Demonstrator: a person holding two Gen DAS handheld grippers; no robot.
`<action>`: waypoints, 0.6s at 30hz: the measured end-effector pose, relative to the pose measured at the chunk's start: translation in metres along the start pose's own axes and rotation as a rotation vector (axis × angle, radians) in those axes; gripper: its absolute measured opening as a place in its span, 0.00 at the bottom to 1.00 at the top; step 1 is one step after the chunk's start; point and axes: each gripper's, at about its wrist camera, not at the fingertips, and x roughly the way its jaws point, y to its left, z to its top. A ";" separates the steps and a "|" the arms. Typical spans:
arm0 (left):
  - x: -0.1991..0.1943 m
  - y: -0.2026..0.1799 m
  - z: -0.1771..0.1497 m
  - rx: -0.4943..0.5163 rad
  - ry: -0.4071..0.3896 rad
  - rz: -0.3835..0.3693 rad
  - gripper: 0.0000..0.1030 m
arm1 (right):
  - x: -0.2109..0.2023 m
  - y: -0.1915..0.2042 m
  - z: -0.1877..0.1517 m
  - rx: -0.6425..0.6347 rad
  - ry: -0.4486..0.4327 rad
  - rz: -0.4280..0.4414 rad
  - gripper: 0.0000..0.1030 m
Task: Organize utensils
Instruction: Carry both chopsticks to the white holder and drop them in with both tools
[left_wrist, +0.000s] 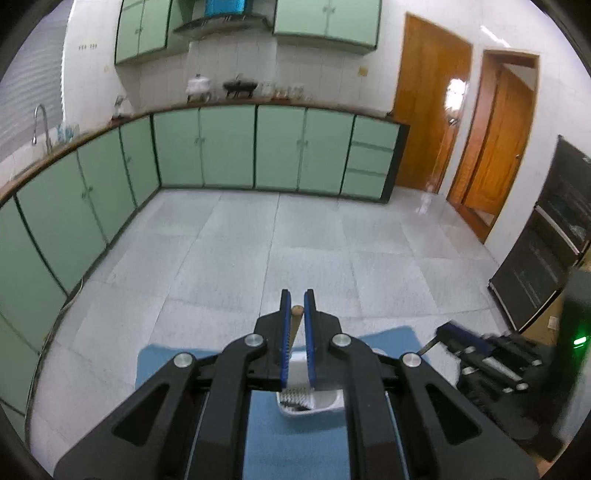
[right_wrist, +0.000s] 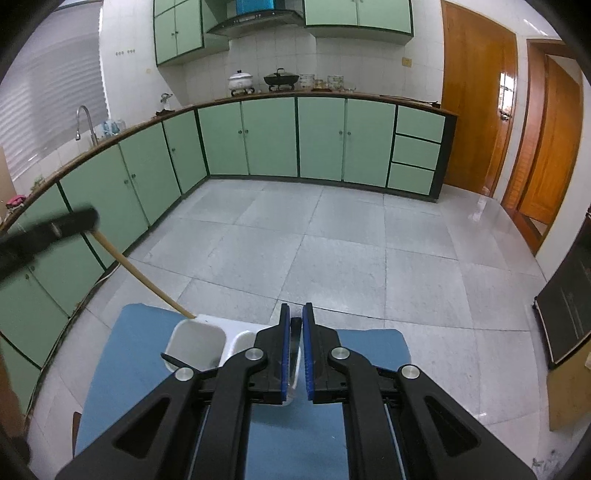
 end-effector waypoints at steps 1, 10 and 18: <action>-0.008 -0.004 0.004 0.016 -0.022 0.003 0.06 | 0.000 -0.001 0.000 0.007 0.001 0.005 0.06; -0.061 -0.028 0.034 0.053 -0.107 -0.021 0.05 | -0.003 -0.004 0.001 0.013 0.008 0.031 0.06; -0.043 -0.029 0.023 0.061 -0.068 -0.018 0.05 | -0.002 -0.007 0.004 0.004 0.007 0.041 0.06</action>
